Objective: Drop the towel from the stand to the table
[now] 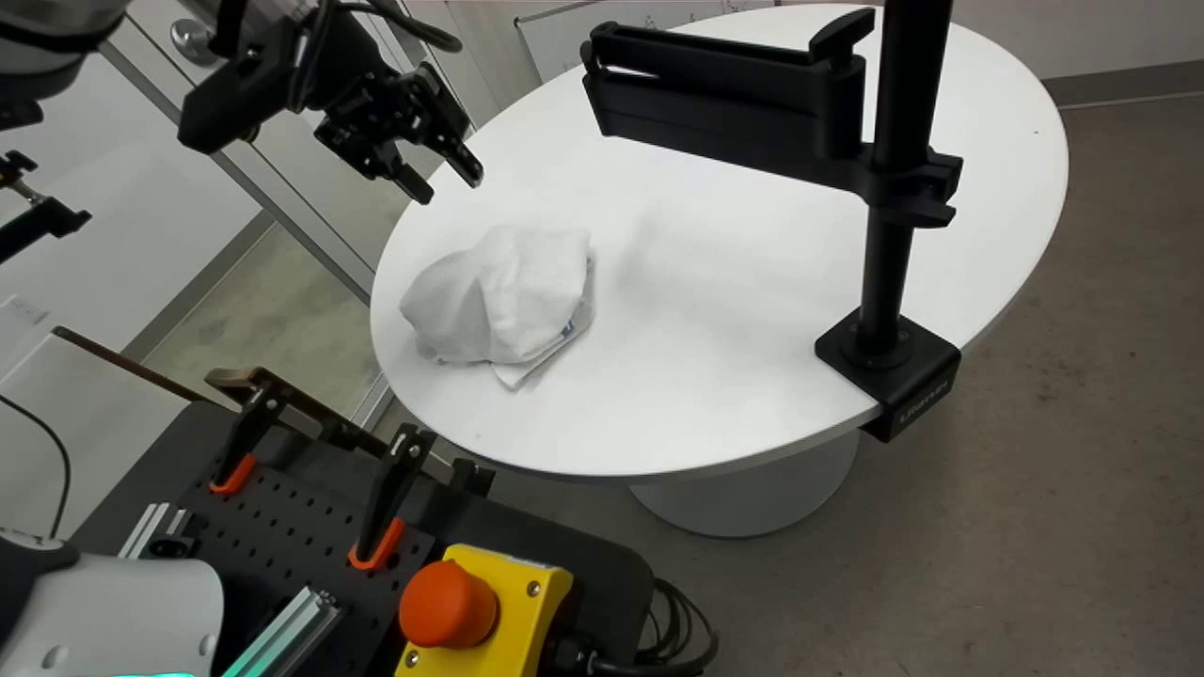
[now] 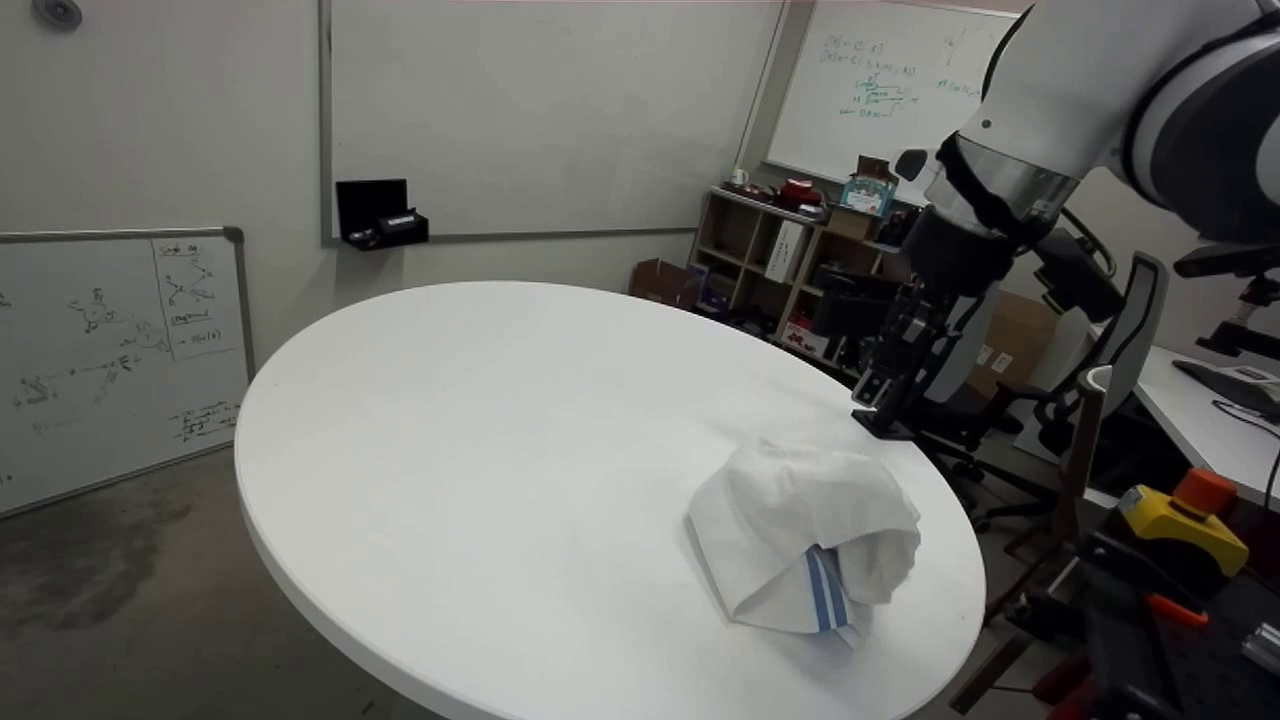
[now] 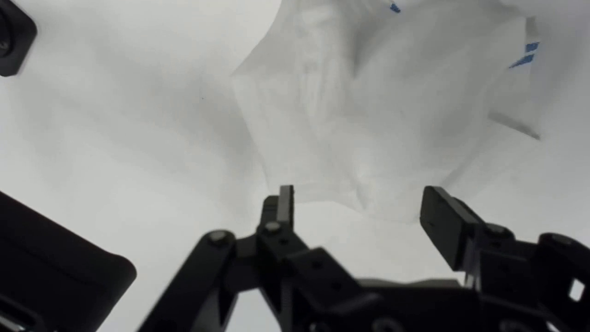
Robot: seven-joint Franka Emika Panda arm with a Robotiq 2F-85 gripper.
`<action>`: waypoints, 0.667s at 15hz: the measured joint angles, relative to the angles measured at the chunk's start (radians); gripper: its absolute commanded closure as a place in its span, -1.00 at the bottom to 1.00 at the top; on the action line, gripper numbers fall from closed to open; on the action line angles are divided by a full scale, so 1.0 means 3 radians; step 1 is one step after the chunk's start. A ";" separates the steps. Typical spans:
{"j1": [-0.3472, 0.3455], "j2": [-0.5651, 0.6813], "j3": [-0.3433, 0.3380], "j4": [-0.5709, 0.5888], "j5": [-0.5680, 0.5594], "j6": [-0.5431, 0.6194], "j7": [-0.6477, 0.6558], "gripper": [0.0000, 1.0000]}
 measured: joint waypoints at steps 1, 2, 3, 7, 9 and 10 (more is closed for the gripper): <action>0.0000 0.0000 0.0000 0.0000 -0.0002 0.0000 0.0005 -1.00; 0.0000 0.0001 0.0000 0.0000 -0.0002 0.0000 0.0009 -1.00; 0.0000 0.0002 0.0000 0.0000 -0.0002 0.0000 0.0012 -1.00; 0.0000 0.0038 0.0002 -0.0004 0.0042 0.0087 0.0013 -1.00; 0.0000 0.0059 0.0012 -0.0009 0.0279 0.0125 -0.0062 -1.00; -0.0001 0.0036 0.0017 0.0002 0.0539 0.0115 -0.0212 -1.00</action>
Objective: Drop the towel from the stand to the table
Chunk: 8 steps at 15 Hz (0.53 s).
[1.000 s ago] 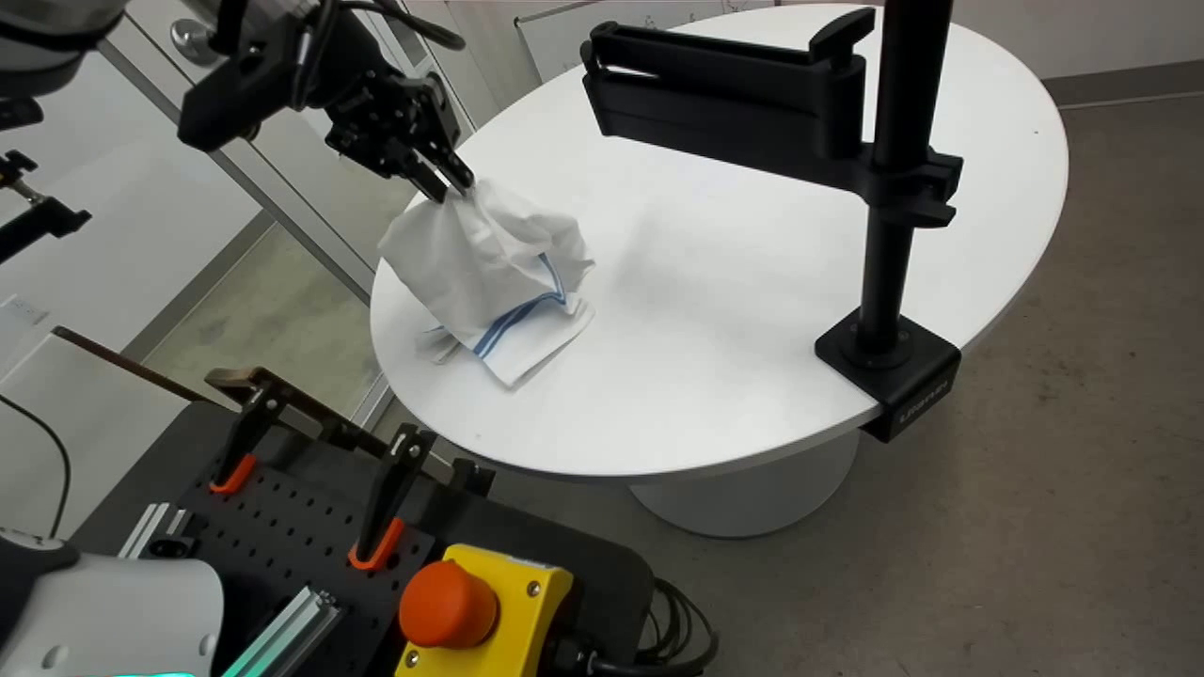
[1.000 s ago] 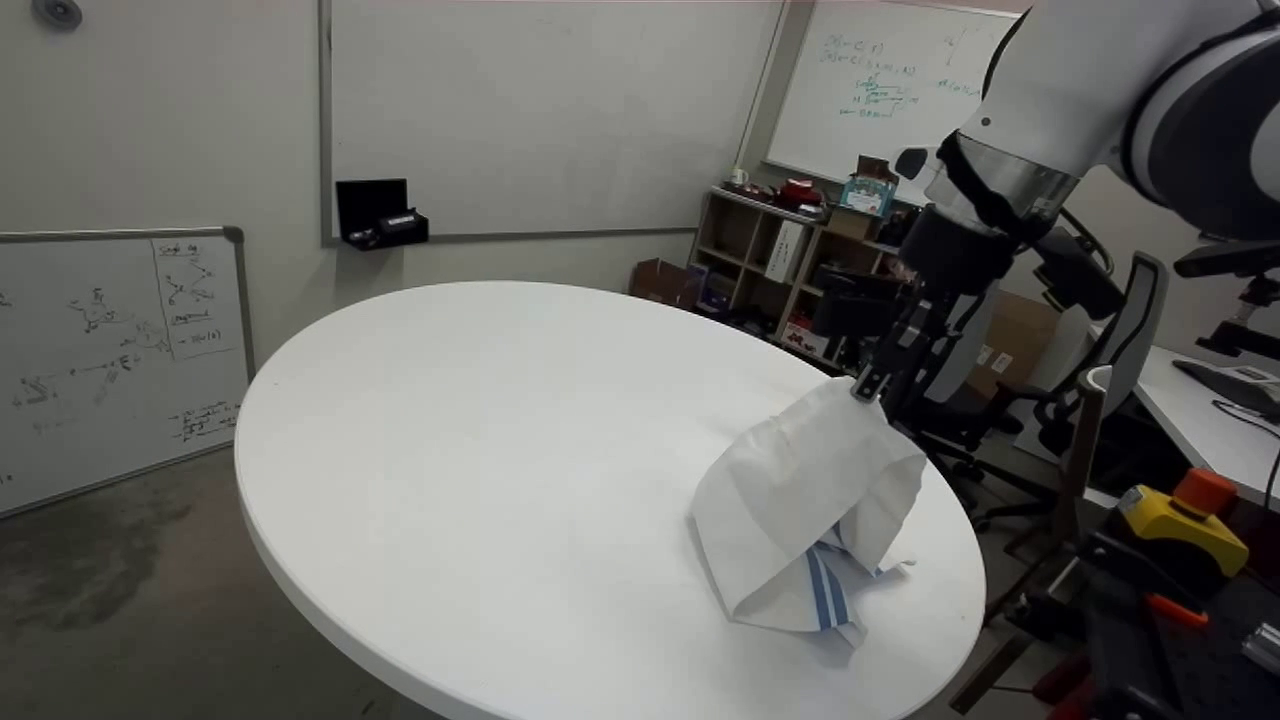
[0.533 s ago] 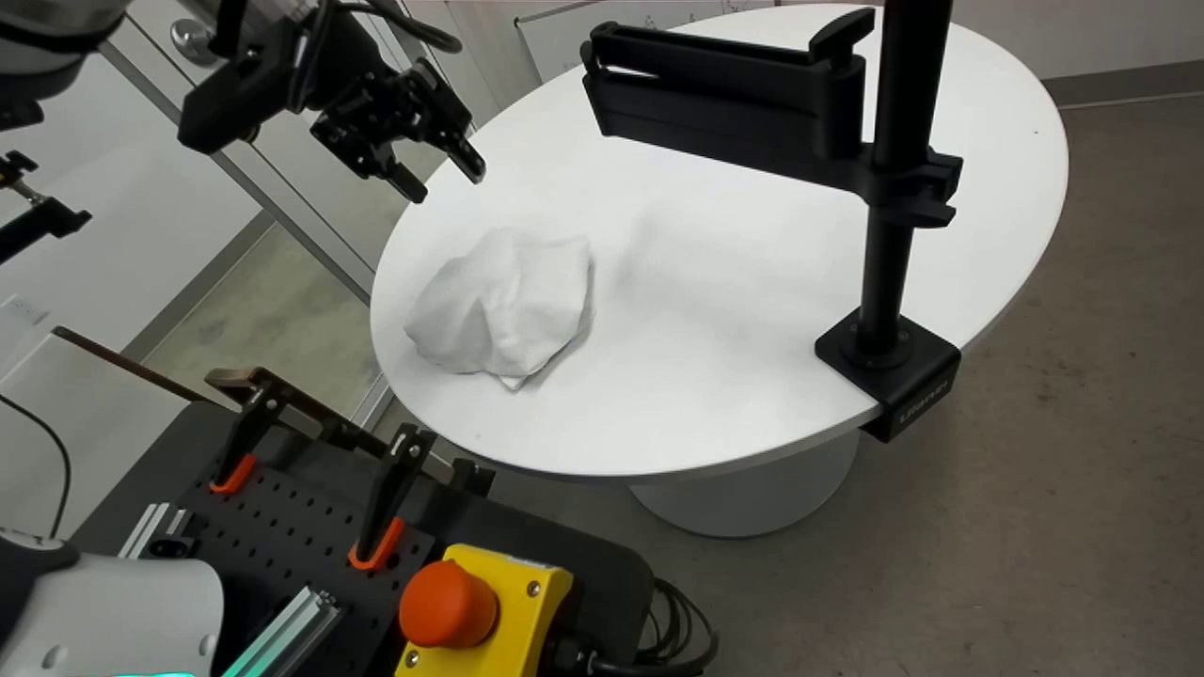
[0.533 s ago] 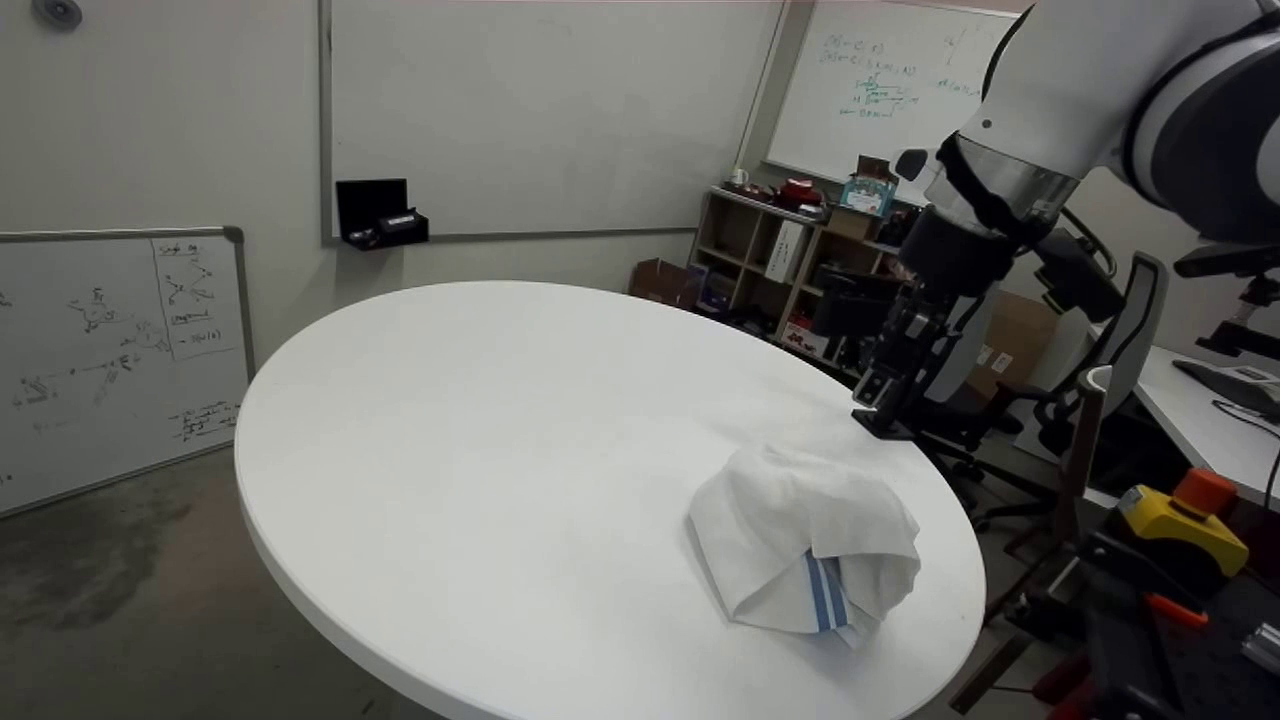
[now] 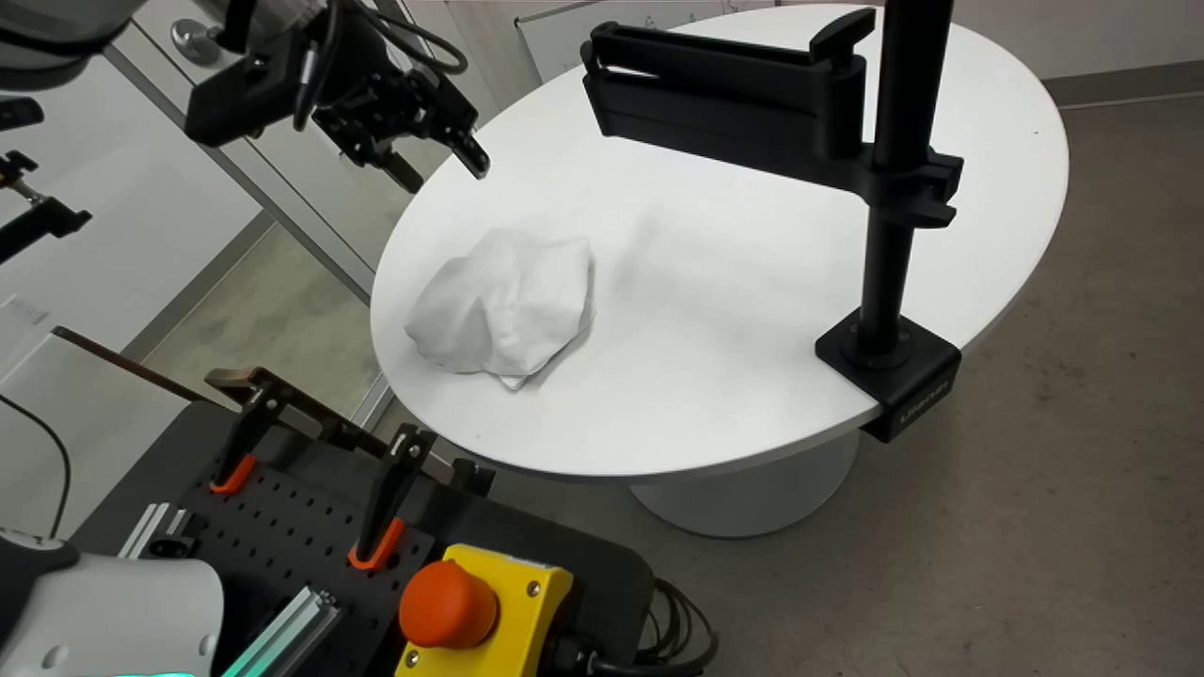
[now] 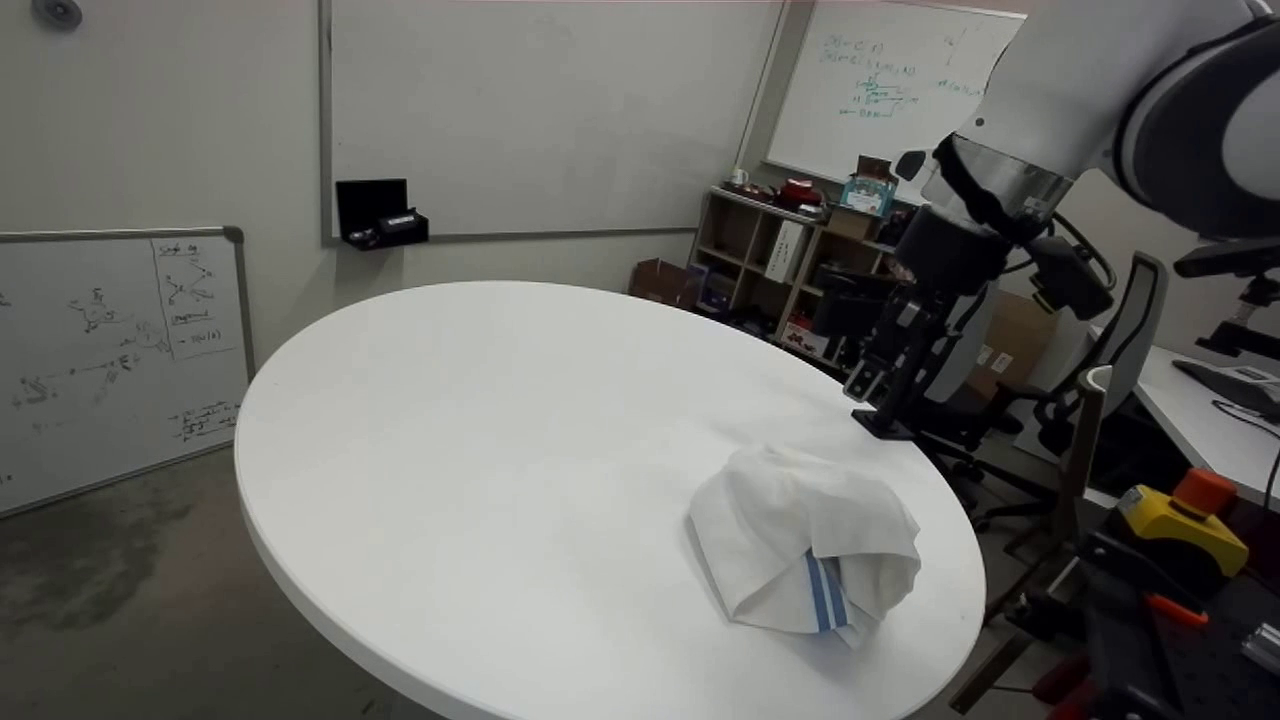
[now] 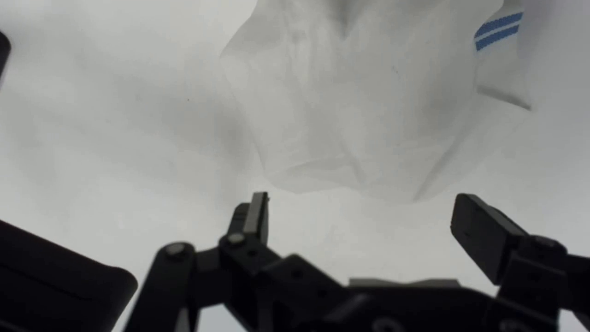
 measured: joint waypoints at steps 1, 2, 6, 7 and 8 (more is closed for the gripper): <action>-0.0004 -0.0042 0.0006 0.0015 0.0253 -0.0013 -0.0149 -1.00; -0.0009 -0.0098 0.0009 0.0041 0.0486 -0.0043 -0.0289 -1.00; -0.0009 -0.0444 0.0003 0.0214 0.1131 -0.0445 -0.0652 -1.00; -0.0009 -0.0532 -0.0003 0.0249 0.1199 -0.0542 -0.0696 -1.00; -0.0009 -0.0598 -0.0007 0.0259 0.1223 -0.0596 -0.0713 -1.00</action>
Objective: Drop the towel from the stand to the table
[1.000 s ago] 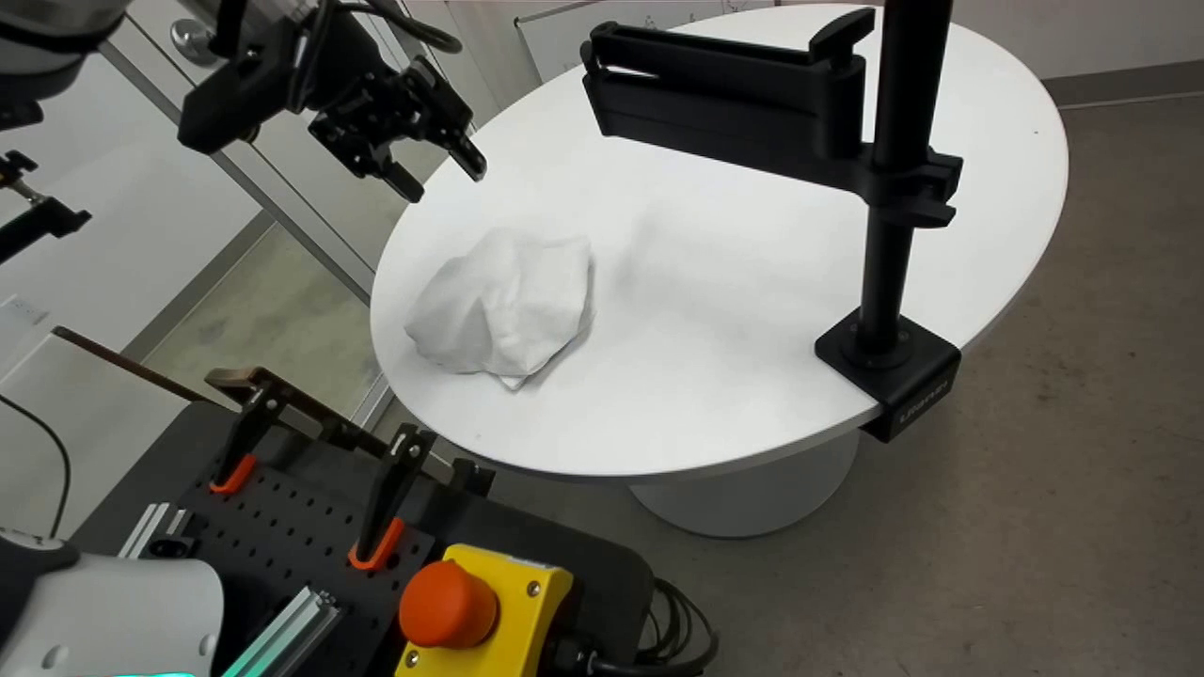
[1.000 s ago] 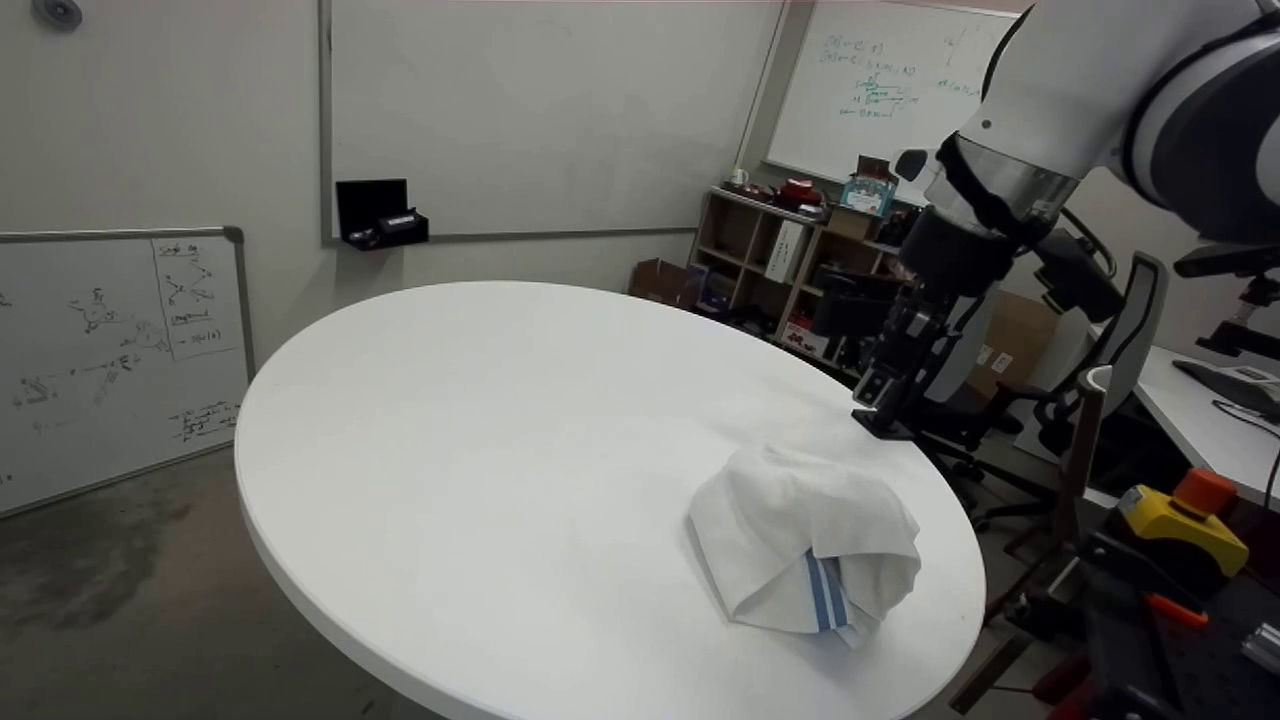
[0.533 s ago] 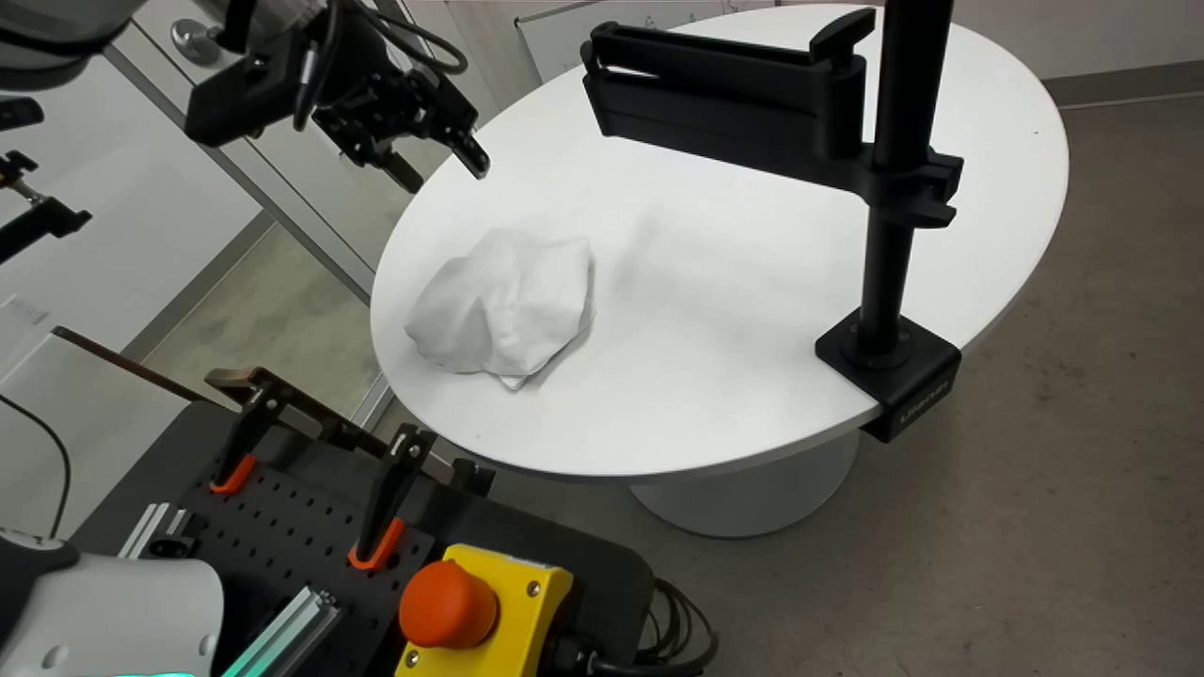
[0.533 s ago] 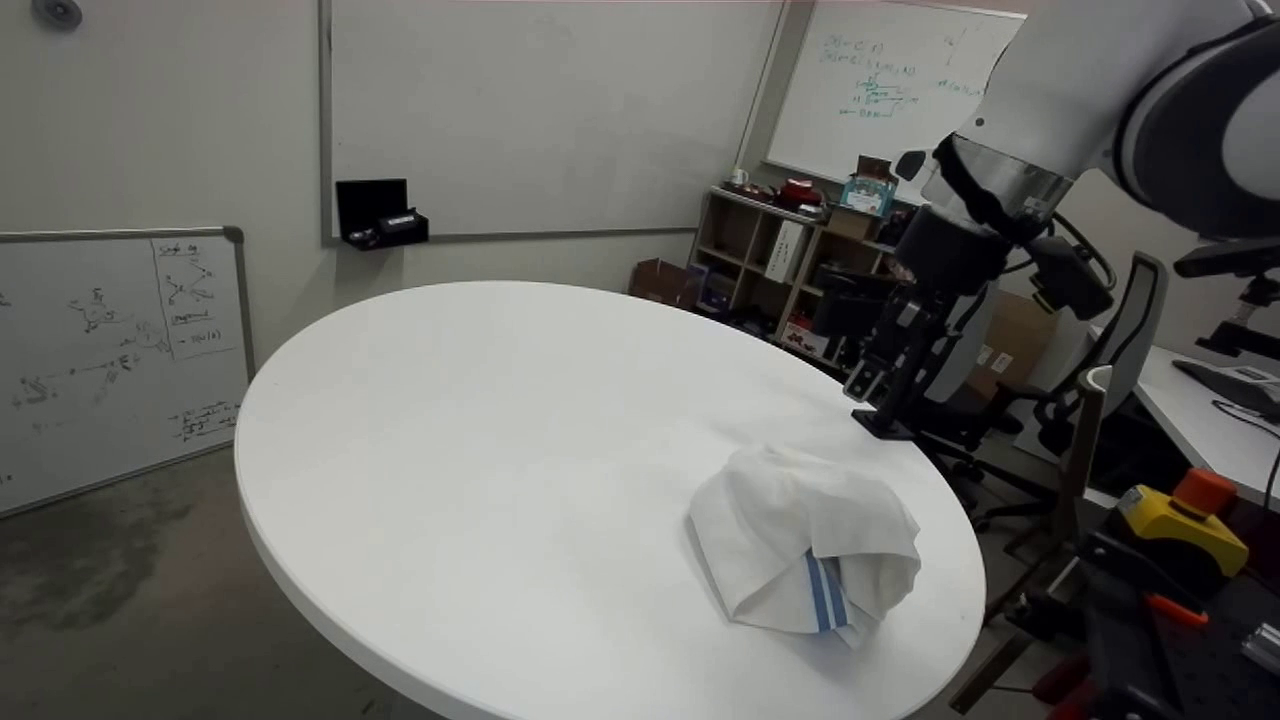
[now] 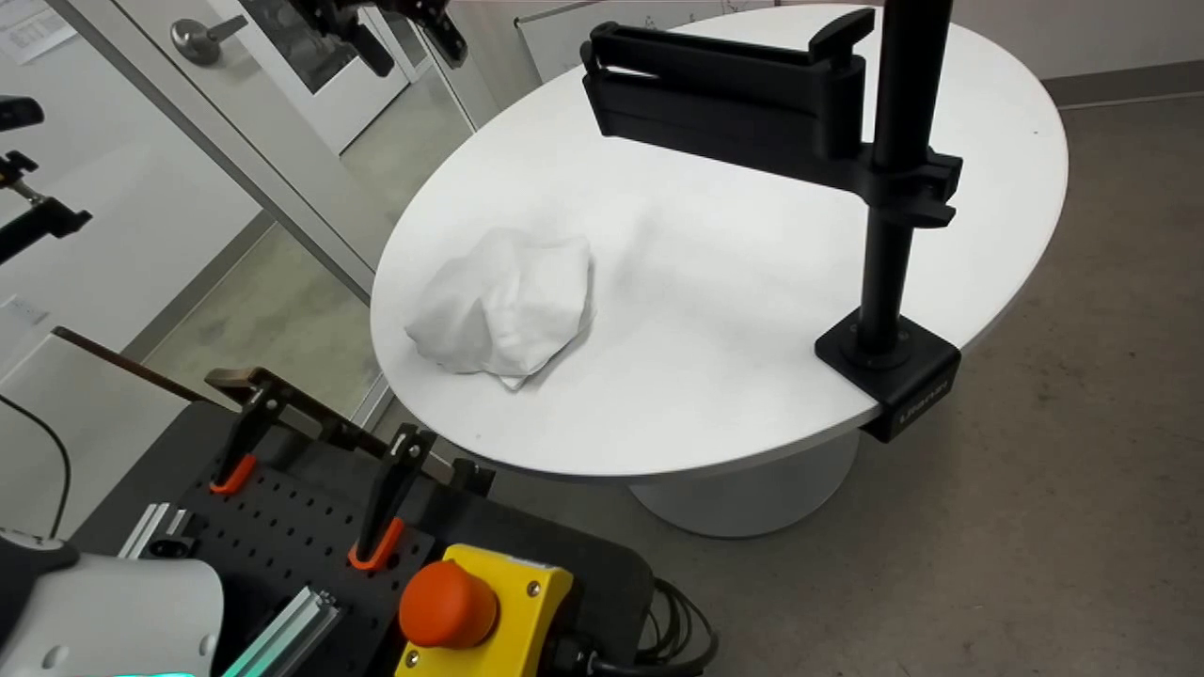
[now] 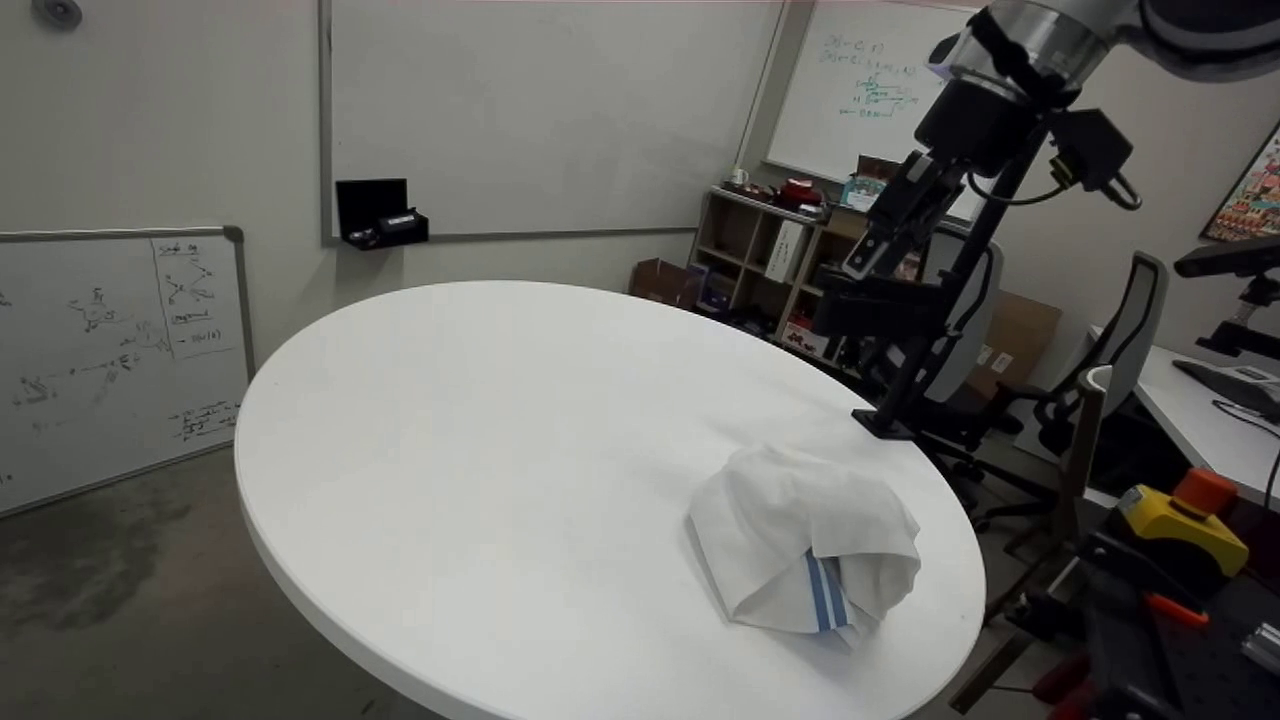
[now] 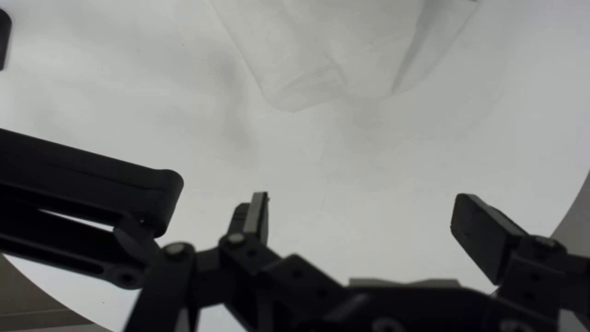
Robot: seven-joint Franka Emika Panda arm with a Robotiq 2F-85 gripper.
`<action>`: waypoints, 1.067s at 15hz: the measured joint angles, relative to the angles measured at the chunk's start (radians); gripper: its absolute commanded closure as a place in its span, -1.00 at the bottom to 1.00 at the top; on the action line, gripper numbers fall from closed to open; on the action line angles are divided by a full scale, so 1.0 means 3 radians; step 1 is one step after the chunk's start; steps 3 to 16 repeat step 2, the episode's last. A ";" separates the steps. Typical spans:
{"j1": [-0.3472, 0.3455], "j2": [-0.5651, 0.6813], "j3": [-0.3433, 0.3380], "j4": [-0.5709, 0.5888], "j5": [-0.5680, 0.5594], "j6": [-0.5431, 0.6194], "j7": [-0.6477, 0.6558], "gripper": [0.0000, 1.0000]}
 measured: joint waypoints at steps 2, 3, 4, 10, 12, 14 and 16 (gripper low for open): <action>0.0000 -0.0046 -0.0002 -0.0008 0.0004 -0.0022 -0.0002 -1.00; 0.0000 -0.0046 -0.0002 -0.0008 0.0004 -0.0022 -0.0002 -1.00; 0.0000 -0.0046 -0.0002 -0.0008 0.0004 -0.0022 -0.0002 -1.00; 0.0000 -0.0046 -0.0002 -0.0008 0.0004 -0.0022 -0.0002 -1.00; 0.0000 -0.0046 -0.0002 -0.0008 0.0004 -0.0022 -0.0002 -1.00; 0.0000 -0.0046 -0.0002 -0.0008 0.0004 -0.0022 -0.0002 -1.00; 0.0000 -0.0046 -0.0002 -0.0008 0.0004 -0.0022 -0.0002 -1.00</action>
